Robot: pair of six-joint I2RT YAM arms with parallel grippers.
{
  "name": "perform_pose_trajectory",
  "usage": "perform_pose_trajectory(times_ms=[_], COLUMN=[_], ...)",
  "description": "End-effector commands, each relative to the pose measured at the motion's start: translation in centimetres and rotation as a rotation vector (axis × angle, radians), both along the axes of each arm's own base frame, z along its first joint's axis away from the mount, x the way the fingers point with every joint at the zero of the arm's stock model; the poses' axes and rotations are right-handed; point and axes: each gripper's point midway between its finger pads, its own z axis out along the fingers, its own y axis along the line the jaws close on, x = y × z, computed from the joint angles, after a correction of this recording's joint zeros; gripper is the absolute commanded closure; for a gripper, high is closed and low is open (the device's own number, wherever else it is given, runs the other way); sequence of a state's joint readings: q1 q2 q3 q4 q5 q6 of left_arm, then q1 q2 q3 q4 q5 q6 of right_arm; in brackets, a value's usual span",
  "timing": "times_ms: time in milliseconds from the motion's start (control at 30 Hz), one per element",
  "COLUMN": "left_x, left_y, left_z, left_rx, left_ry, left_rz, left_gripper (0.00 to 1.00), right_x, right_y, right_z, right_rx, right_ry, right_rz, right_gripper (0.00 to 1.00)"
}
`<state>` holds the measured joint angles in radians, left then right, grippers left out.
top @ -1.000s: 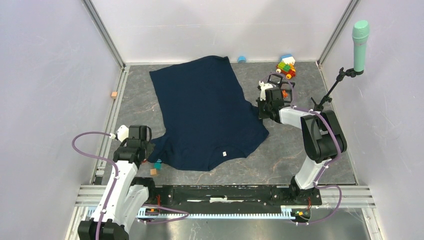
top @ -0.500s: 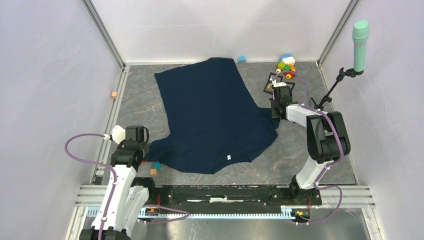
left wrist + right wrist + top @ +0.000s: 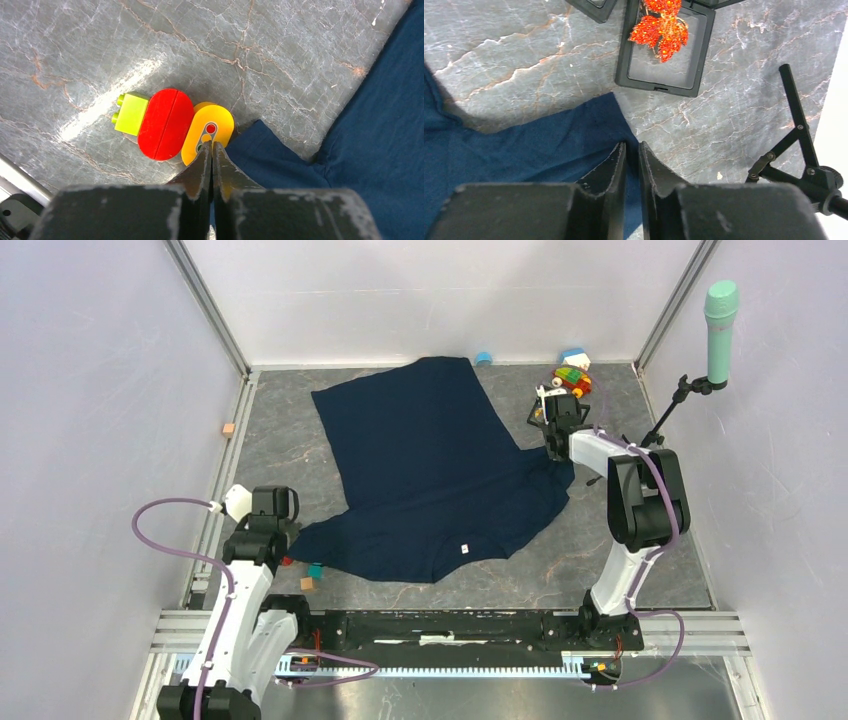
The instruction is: Pin the brooch onto the clothing
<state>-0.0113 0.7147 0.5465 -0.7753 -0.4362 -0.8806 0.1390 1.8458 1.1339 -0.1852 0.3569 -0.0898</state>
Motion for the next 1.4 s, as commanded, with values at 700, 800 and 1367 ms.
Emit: perform_pose_trajectory(times_ms=[700, 800, 1367], left_x=[11.6, 14.0, 22.3], left_y=[-8.7, -12.9, -18.8], left_z=[11.8, 9.7, -1.7], left_rx=[-0.017, -0.119, -0.374], left_ry=[-0.346, -0.315, -0.144], left_rz=[-0.703, -0.828, -0.960], left_gripper=[0.00, 0.00, 0.00], right_x=[-11.2, -14.0, -25.1], right_y=[12.8, 16.4, 24.9], right_z=[6.0, 5.2, -2.7], right_rx=[0.522, 0.567, 0.726], right_ry=[-0.089, -0.054, 0.130], right_rz=[0.320, 0.402, 0.617], right_gripper=[0.09, 0.14, 0.47])
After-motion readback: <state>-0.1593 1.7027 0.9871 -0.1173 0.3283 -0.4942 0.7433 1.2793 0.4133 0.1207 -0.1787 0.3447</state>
